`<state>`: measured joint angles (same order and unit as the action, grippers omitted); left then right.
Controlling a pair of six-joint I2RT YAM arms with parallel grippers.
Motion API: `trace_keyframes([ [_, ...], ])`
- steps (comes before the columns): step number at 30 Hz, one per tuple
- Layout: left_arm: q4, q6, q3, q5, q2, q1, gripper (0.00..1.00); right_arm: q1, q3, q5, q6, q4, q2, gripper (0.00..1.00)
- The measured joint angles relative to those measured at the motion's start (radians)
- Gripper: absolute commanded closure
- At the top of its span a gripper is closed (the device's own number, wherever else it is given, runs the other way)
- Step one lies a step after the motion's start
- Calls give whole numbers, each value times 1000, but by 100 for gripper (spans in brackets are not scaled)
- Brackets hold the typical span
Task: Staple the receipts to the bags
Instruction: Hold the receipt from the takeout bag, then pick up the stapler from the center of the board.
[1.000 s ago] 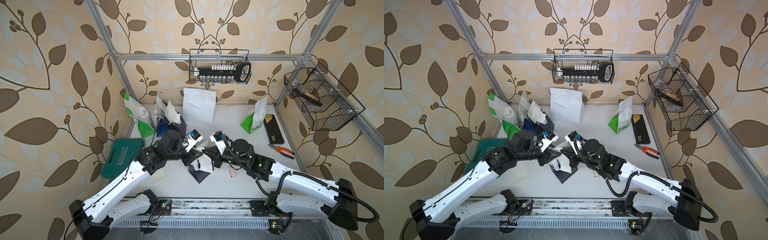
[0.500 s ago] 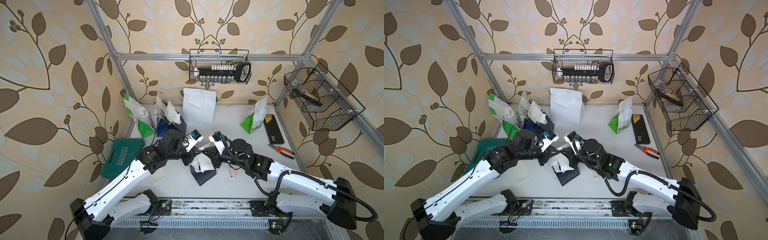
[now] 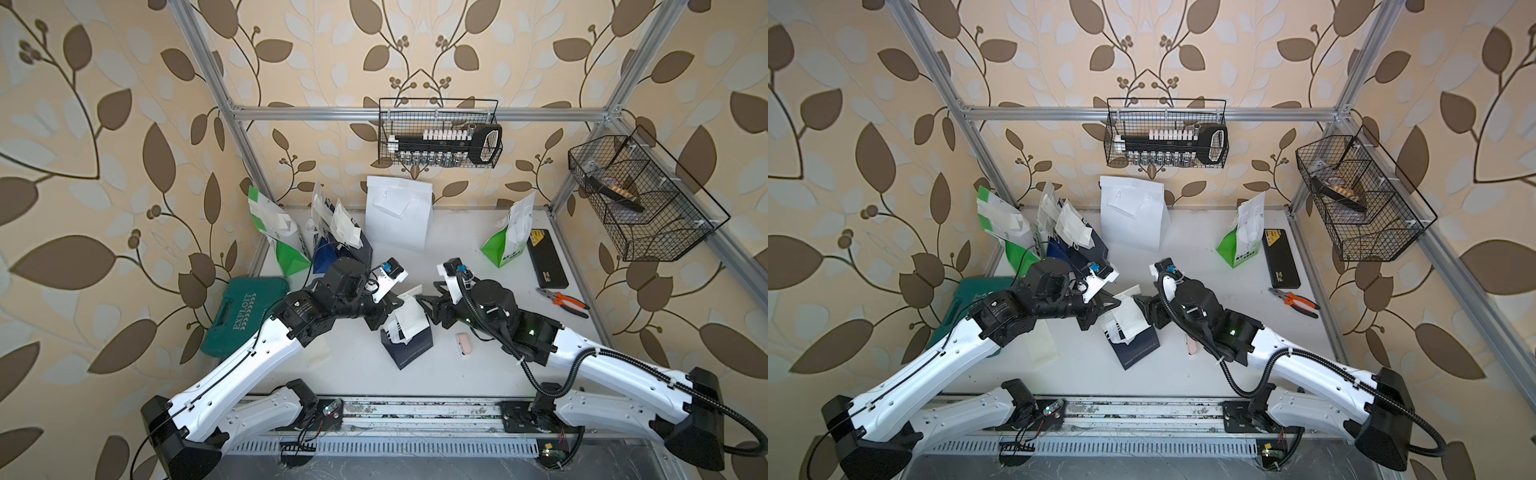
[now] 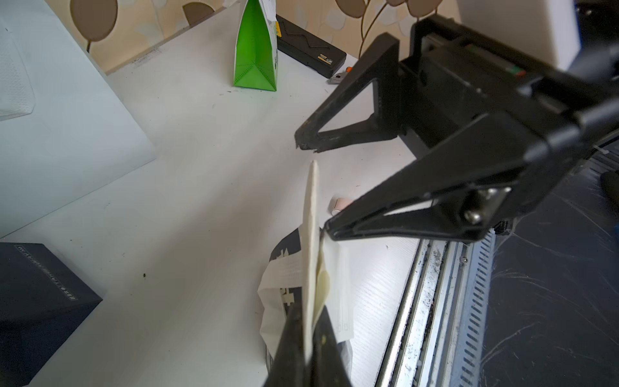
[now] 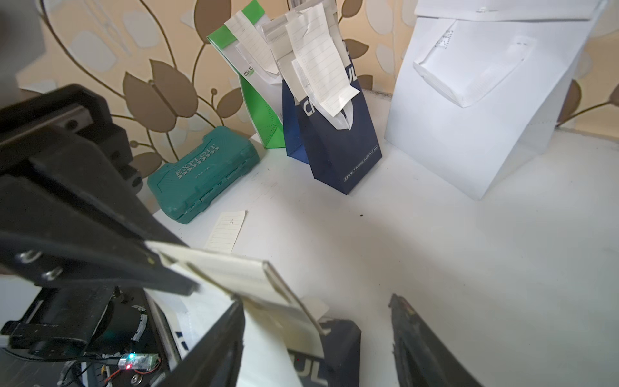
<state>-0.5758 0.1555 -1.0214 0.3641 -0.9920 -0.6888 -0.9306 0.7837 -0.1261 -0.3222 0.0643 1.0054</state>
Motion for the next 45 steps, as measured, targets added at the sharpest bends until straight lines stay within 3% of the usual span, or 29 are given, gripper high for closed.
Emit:
trace_keyframes([
  [6,-7,2,-7,42,-1,0,100,1,-11,88,14,-46,-29,14],
  [11,-18,3,-19,92,-4,3,100,-1,24,66,12,-35,72,26],
  [15,-20,3,-20,94,-21,5,100,5,27,19,-5,-13,69,32],
  [23,-35,-6,-21,96,-22,0,100,133,88,-149,-126,144,65,23],
  [29,-56,-57,-41,18,-27,0,100,229,81,-101,-251,360,82,23],
  [37,-65,-113,-82,-7,-43,0,100,246,54,43,-310,557,363,27],
  [45,-97,-139,-97,-44,-90,0,100,246,97,56,-284,666,565,37],
])
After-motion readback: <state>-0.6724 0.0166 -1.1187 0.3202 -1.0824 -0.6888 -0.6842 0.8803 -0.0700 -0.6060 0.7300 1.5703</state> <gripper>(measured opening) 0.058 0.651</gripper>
